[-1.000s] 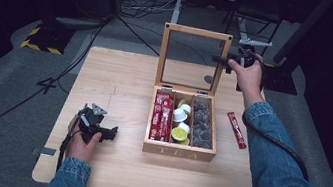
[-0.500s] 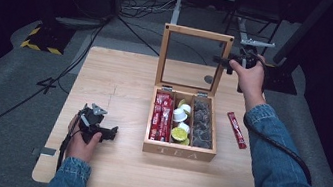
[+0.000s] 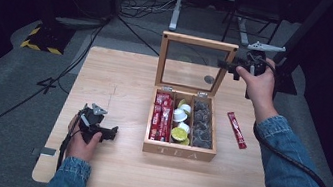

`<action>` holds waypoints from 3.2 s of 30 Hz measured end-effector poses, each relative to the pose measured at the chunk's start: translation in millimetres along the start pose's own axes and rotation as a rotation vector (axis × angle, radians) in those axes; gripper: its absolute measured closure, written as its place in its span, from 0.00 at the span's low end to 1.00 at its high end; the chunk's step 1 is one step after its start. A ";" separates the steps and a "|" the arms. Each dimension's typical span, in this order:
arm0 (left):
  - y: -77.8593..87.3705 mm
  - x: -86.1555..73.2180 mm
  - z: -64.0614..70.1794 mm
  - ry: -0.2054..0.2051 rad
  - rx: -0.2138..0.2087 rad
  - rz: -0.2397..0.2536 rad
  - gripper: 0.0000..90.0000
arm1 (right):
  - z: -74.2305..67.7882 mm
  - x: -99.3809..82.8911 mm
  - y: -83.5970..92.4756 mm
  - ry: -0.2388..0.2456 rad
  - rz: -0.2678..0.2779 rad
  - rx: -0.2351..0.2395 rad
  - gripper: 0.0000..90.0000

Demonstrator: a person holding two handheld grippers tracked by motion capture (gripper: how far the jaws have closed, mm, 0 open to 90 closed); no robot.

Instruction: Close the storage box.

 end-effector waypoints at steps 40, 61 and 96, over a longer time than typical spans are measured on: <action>-0.1 0.0 0.4 0.002 -0.004 0.000 0.00 | -65.0 -33.4 67.6 0.077 -0.171 0.055 0.48; -0.4 0.1 0.4 0.004 -0.003 0.001 0.00 | -90.6 -74.0 86.6 0.157 -0.239 0.054 0.44; -0.9 0.8 0.2 0.000 -0.001 0.001 0.00 | -114.8 -145.5 87.8 0.257 -0.332 0.024 0.34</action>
Point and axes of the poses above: each handheld gripper's, and its own axes: y roughly backward along the jaws, x roughly out of its top, z roughly to its right, the point moved 6 cm from there along -y, roughly forward along the jaws, and after that the axes turned 2 degrees about z, right-handed, at the moved point
